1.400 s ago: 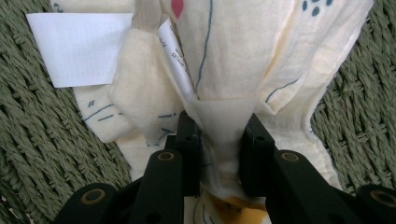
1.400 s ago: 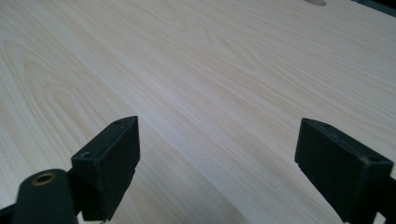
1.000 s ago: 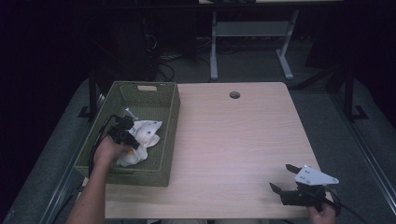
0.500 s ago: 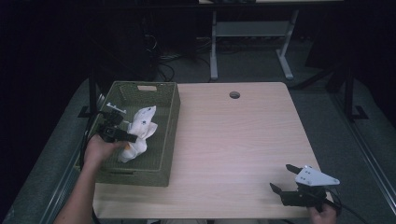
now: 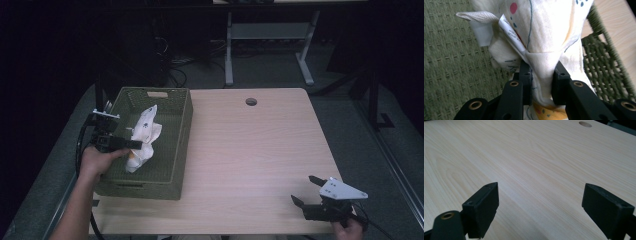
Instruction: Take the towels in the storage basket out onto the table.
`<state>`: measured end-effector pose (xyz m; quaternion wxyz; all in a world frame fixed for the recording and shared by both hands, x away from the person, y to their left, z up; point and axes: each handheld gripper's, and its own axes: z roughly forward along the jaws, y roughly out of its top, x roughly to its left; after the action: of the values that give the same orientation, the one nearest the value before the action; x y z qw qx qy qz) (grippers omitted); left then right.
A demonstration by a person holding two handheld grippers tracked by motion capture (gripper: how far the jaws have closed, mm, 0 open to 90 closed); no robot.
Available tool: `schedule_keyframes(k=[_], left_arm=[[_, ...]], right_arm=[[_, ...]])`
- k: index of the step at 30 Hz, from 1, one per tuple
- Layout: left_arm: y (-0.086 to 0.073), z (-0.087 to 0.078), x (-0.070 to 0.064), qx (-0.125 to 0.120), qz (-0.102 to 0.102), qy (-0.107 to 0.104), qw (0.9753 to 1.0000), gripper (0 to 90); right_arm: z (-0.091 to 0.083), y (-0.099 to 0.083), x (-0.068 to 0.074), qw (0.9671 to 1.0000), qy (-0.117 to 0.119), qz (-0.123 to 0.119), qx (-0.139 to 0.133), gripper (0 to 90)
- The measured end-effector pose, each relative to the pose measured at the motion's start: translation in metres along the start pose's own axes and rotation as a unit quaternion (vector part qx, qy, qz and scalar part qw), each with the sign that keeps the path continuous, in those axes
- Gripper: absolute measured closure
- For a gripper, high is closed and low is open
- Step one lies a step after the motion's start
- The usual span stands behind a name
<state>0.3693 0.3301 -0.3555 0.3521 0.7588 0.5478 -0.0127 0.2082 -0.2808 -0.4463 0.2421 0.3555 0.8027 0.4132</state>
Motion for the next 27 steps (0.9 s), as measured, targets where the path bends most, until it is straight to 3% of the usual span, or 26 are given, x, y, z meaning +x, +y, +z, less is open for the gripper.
schedule_keyframes(k=[8, 11, 17, 24, 27], left_arm=[[-0.004, -0.009, 0.004, -0.036, -0.01, -0.044, 0.9983, 74.8], [-0.006, -0.012, 0.006, -0.052, -0.022, -0.071, 0.9959, 74.8], [-0.009, -0.018, 0.01, -0.075, -0.04, -0.103, 0.991, 74.8], [-0.009, -0.02, 0.011, -0.087, -0.048, -0.122, 0.9875, 74.8], [-0.009, -0.018, 0.008, -0.087, -0.047, -0.127, 0.987, 74.8]], right_arm=[[0.001, 0.001, 0.002, 1.0, 0.0, -0.003, 0.0, 13.7], [0.0, 0.002, 0.003, 1.0, -0.001, -0.003, 0.0, 13.7], [-0.001, 0.002, 0.002, 1.0, -0.002, -0.003, -0.002, 13.7], [-0.001, 0.002, 0.002, 1.0, -0.002, -0.004, -0.002, 13.7], [-0.001, 0.002, 0.002, 1.0, -0.001, -0.005, -0.003, 13.7]])
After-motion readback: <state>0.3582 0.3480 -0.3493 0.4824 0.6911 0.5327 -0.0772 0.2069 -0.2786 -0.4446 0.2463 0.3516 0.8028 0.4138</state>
